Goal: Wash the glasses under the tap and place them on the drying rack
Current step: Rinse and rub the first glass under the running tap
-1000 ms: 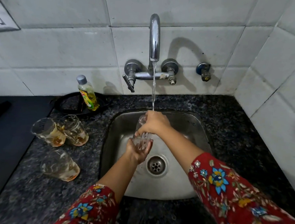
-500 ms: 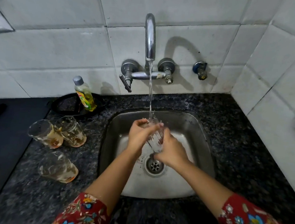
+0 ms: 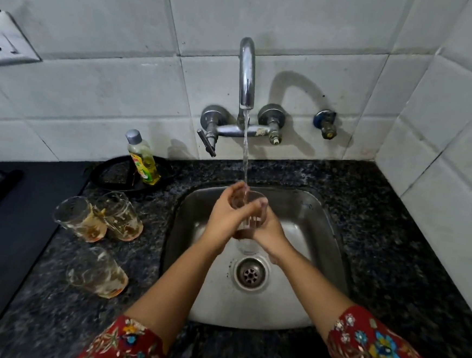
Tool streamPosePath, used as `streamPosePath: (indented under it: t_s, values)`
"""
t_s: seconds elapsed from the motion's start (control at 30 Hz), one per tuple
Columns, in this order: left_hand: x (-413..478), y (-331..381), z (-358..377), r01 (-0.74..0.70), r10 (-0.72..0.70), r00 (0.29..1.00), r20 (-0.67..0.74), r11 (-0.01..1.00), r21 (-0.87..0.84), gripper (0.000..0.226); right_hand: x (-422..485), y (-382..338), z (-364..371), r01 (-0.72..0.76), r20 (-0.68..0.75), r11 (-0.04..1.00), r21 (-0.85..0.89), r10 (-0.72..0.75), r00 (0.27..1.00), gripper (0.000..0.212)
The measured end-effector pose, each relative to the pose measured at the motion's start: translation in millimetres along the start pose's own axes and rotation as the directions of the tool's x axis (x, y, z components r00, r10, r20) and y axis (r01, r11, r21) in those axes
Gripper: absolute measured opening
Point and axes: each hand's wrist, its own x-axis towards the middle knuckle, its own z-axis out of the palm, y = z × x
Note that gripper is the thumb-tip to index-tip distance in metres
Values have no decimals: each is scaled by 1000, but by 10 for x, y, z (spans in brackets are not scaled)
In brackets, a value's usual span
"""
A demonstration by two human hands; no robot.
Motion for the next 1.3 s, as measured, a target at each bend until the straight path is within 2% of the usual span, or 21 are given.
streamPosePath:
  t_s: [0.07, 0.13, 0.2, 0.27, 0.37, 0.43, 0.53, 0.67, 0.8, 0.87, 0.93, 0.97, 1.03, 1.1, 1.2, 1.3]
  values:
    - [47, 50, -53, -53, 46, 988, -148, 998, -43, 54, 35, -32, 3, 2, -24, 998, -67, -3, 1000, 71]
    - [146, 71, -126, -102, 104, 946, -308, 995, 23, 52, -27, -52, 37, 29, 49, 986, -164, -22, 999, 70]
    - [259, 94, -190, -120, 157, 926, -344, 985, 126, 60, -92, 13, 30, 49, 147, 970, -238, -14, 989, 67]
    - [365, 147, -229, -123, 181, 926, -331, 974, 190, 68, -118, 59, -48, 16, 136, 973, -230, 16, 991, 63]
    - [476, 258, -220, -165, 237, 930, -279, 952, 258, 74, -103, 17, -146, 11, 39, 969, -247, -2, 999, 62]
    - [522, 284, -192, -183, 271, 926, -263, 931, 317, 76, -103, -50, -142, 50, 63, 961, -272, -34, 997, 64]
    - [526, 283, -187, -175, 301, 908, -290, 904, 390, 79, -134, -92, -98, 46, 130, 944, -326, -4, 991, 68]
    - [502, 255, -230, -246, 393, 888, -240, 845, 474, 77, -161, -96, -103, 1, 106, 912, -410, 47, 993, 76]
    - [514, 183, -338, -279, 433, 887, -157, 776, 566, 76, -203, -165, -153, 30, 93, 842, -539, 25, 995, 72]
    - [453, 96, -327, -309, 443, 893, -81, 734, 605, 72, -231, -244, -184, 67, 97, 751, -656, -5, 995, 70]
    - [330, -69, -262, -272, 377, 922, -90, 795, 542, 56, -263, -317, -227, 93, 107, 613, -784, -15, 994, 69]
    - [244, -163, -222, -195, 286, 947, -145, 873, 448, 43, -273, -347, -248, 101, 112, 533, -840, -12, 994, 67]
    - [59, -314, -158, 57, -24, 973, -228, 989, 136, 28, -298, -394, -288, 117, 124, 365, -924, -4, 992, 65]
    - [-106, -408, -124, 250, -253, 948, -191, 967, -38, 35, -311, -430, -312, 139, 145, 228, -964, 12, 989, 69]
    - [-286, -416, -115, 250, -252, 955, -153, 968, -38, 31, -343, -511, -301, 173, 177, 59, -983, 55, 983, 79]
    - [-347, -423, -98, 277, -279, 957, -81, 960, -32, 25, -391, -605, -235, 208, 205, -110, -972, 41, 978, 78]
